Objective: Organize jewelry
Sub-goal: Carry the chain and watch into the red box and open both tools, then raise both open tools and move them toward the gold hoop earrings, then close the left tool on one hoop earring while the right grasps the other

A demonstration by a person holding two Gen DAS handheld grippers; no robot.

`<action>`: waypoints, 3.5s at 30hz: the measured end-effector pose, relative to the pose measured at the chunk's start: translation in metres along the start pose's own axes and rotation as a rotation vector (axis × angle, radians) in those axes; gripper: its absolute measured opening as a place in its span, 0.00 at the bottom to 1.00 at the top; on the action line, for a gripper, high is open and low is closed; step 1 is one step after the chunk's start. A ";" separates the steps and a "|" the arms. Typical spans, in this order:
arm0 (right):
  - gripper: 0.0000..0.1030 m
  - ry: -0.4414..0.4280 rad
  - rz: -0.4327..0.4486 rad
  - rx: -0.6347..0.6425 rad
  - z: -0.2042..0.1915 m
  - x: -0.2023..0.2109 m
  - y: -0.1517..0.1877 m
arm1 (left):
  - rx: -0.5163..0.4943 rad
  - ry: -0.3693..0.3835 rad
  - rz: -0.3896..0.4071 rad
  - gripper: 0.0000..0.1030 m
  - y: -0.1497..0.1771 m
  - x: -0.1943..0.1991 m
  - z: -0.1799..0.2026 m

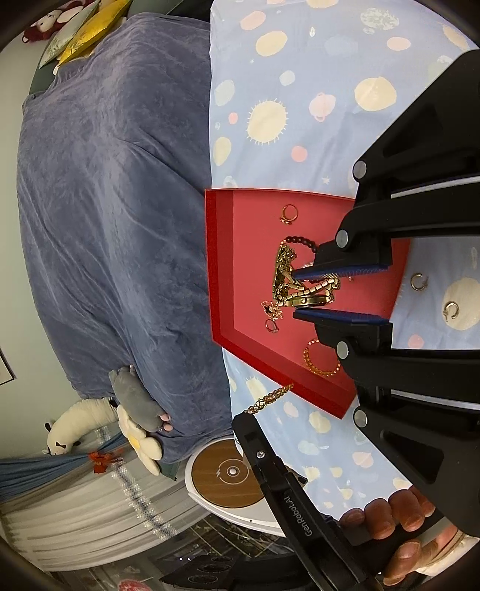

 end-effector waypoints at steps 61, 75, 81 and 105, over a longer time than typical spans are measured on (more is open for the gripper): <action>0.32 0.057 0.017 0.003 0.008 -0.044 -0.058 | -0.021 -0.201 -0.104 0.35 -0.019 -0.066 -0.054; 0.44 0.045 -0.024 0.019 -0.008 0.048 0.076 | -0.048 -0.225 -0.161 0.49 0.104 0.018 -0.035; 0.44 0.074 -0.053 0.002 0.005 0.055 0.112 | -0.025 -0.156 -0.200 0.50 0.153 0.014 -0.019; 0.44 0.137 -0.125 -0.033 0.047 0.027 0.124 | -0.219 -0.134 -0.298 0.21 0.195 -0.069 0.045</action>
Point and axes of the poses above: each gripper's, at about its wrist camera, not at the fingertips, and x roughly against the way its jaws point, z to its right, y to its underside, the point moved 10 cm from there along -x, roughly the way its jaws point, and after that the axes turned 12 degrees about -z, right-handed, at the moved point
